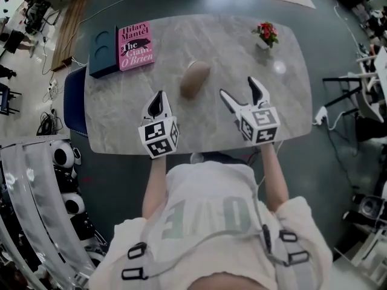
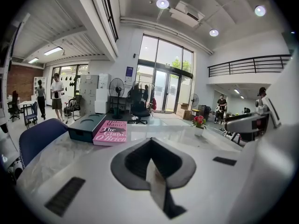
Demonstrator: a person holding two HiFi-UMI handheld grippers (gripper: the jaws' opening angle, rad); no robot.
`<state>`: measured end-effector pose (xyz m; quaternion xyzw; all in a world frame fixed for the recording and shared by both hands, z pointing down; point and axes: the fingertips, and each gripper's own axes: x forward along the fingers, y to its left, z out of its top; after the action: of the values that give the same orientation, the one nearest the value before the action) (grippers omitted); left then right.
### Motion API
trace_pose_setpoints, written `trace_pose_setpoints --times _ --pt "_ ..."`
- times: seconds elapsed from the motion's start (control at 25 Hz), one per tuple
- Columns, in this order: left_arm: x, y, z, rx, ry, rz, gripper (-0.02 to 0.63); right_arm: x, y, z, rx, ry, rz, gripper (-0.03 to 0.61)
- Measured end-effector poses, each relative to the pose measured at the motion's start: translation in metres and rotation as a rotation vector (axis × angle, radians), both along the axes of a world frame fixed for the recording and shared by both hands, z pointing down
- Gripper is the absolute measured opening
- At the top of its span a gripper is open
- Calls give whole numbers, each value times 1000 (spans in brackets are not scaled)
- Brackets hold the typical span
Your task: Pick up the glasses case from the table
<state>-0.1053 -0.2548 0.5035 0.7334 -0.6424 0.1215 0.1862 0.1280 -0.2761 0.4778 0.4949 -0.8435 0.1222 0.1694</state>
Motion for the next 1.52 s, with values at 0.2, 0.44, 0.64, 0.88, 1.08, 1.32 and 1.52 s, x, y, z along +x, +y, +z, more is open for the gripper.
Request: trace_pose_setpoints --times 0.2,0.44,0.64,0.88,1.08,1.32,1.52 --pt "-8 -2 3 -14 9 -32 3 -30 -16 -18 58 208 -246 391" --pt "-21 -4 9 -26 13 -72 3 -62 -23 -16 86 441 -530 391" --pt "-36 -4 14 -42 17 -112 3 -74 -37 -9 139 634 -686 390" --pt "-46 1 27 -77 29 -161 3 -80 -46 18 169 858 -885 391" --pt "-60 0 35 -102 46 -208 3 -93 -57 43 193 998 -1046 391" --pt "-73 6 49 -141 57 -261 3 -106 -64 76 202 1147 -1266 391" --pt "-78 7 65 -176 62 -293 3 -106 -73 112 198 1249 -1408 391"
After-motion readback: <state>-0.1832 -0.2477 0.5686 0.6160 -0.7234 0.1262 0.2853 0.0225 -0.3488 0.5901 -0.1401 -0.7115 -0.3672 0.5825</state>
